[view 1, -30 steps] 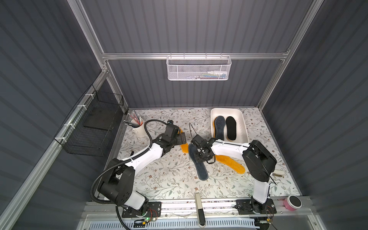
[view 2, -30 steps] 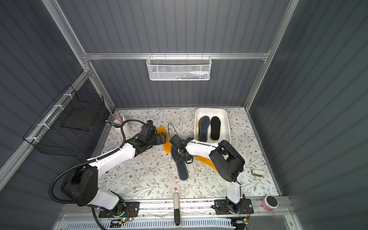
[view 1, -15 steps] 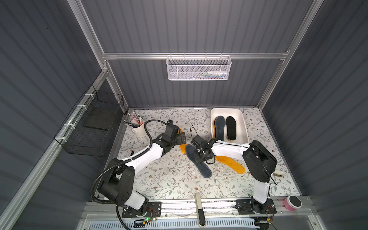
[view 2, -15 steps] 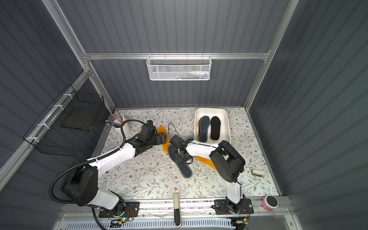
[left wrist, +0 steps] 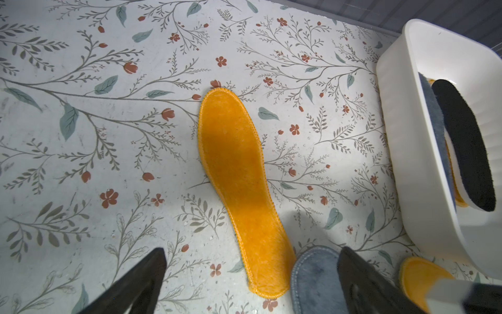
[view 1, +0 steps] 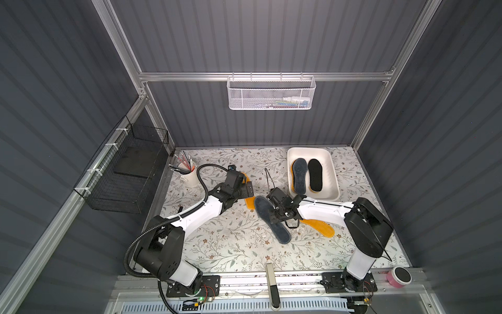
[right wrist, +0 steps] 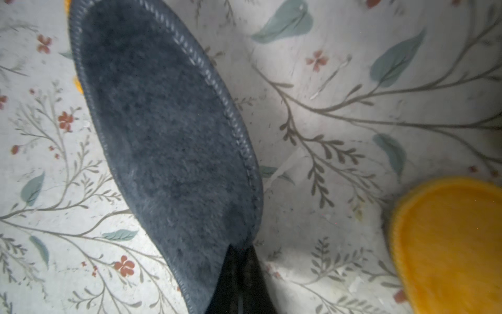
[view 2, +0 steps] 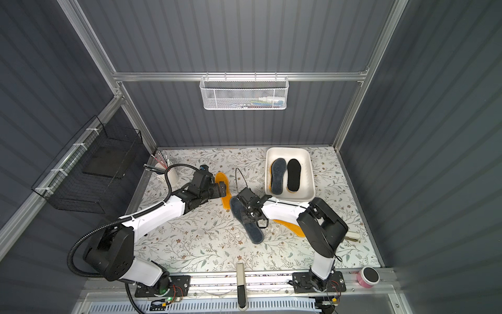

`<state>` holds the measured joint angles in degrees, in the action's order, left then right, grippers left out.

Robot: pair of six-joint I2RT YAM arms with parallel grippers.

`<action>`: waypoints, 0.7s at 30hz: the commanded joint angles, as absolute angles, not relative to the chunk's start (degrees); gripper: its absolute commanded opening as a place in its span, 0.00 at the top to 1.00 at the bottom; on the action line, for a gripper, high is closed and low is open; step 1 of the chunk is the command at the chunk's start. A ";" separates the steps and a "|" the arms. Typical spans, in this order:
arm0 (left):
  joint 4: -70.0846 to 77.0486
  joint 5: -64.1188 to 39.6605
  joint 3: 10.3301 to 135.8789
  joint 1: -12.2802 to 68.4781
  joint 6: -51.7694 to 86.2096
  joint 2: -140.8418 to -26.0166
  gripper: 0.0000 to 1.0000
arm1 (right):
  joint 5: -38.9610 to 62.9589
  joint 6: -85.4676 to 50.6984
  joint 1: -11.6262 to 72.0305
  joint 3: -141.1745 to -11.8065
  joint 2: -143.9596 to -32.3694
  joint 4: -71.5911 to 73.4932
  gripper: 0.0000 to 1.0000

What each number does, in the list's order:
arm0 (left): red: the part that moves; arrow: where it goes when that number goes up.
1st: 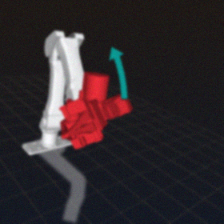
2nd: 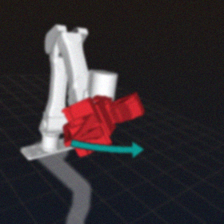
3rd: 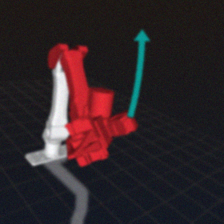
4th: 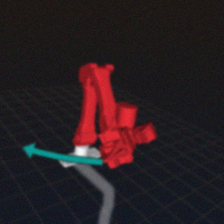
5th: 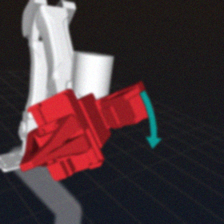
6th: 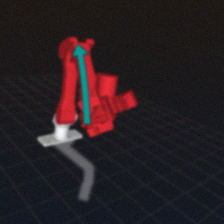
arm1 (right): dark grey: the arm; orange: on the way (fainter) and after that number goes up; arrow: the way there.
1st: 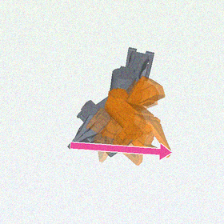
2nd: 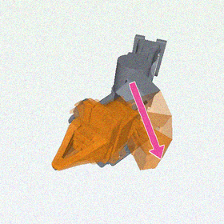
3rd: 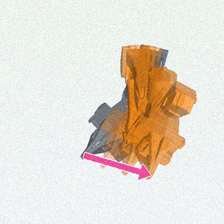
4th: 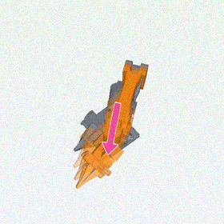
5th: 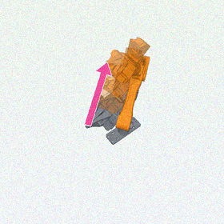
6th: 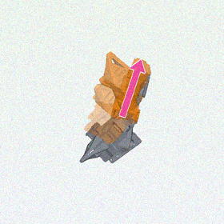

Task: Put the insoles into the storage box
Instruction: Pick up the insole from the center of the board.

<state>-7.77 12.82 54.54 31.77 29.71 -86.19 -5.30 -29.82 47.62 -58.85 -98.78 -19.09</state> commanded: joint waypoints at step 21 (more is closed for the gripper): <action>-7.88 13.38 54.57 31.11 32.40 -84.97 0.00 | -5.94 -23.09 19.84 -68.07 -80.11 -25.69 1.00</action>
<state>-6.85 13.85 52.56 31.44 32.18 -84.66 -7.53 -23.75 23.46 -65.54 -79.40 -20.95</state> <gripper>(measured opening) 0.997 0.051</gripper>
